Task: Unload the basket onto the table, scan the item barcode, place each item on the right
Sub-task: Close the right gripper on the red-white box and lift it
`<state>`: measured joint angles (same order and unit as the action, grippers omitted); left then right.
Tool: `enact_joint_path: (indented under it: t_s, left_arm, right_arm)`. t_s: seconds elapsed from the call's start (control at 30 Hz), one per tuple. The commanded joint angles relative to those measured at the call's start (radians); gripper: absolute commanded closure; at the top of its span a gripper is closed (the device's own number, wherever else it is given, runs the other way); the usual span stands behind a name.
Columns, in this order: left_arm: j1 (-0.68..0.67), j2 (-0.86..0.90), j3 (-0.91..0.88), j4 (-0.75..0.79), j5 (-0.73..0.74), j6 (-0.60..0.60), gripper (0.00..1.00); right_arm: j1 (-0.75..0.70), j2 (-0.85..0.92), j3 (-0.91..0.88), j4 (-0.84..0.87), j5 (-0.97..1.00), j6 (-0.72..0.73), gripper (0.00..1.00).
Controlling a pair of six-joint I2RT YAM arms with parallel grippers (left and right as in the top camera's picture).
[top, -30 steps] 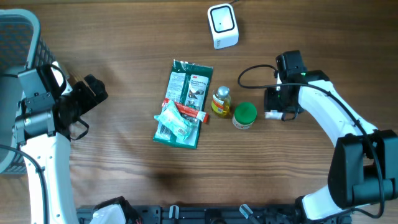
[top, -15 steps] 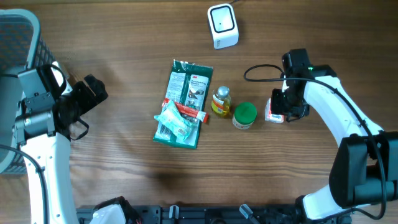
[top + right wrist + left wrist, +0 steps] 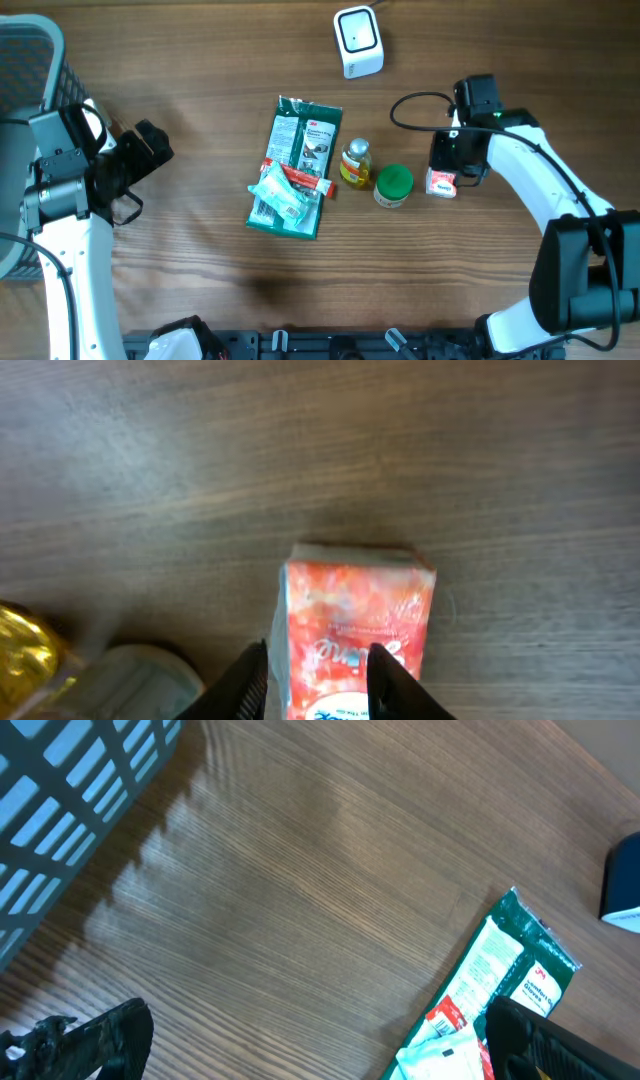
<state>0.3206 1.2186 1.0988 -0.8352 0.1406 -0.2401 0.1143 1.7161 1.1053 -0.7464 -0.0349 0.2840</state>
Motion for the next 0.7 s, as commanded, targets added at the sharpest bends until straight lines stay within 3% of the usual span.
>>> enact_joint_path:
  t_s: [0.0, 0.13, 0.27, 0.4, 0.53, 0.67]
  left_arm:
    - [-0.003, 0.002, 0.001, 0.001, 0.012, 0.021, 0.0]
    - [-0.003, 0.002, 0.001, 0.001, 0.012, 0.021, 0.0]
    - [-0.003, 0.002, 0.001, 0.001, 0.012, 0.021, 0.0]
    - [-0.003, 0.002, 0.001, 0.001, 0.012, 0.021, 0.0]
    - [-0.003, 0.002, 0.001, 0.001, 0.012, 0.021, 0.0]
    - [-0.003, 0.002, 0.001, 0.001, 0.012, 0.021, 0.0]
  right_arm:
    - [0.011, -0.005, -0.08, 0.085, -0.018, 0.004, 0.69]
    - [0.034, -0.005, -0.174, 0.21, 0.009, 0.003, 0.73]
    - [0.035, -0.005, -0.19, 0.206, 0.14, 0.003, 0.84]
    - [0.035, -0.006, -0.172, 0.196, 0.23, -0.026, 0.83]
    - [0.035, -0.006, -0.104, 0.108, 0.111, -0.053, 0.74]
    - [0.035, -0.006, -0.104, 0.088, 0.108, -0.051, 0.72]
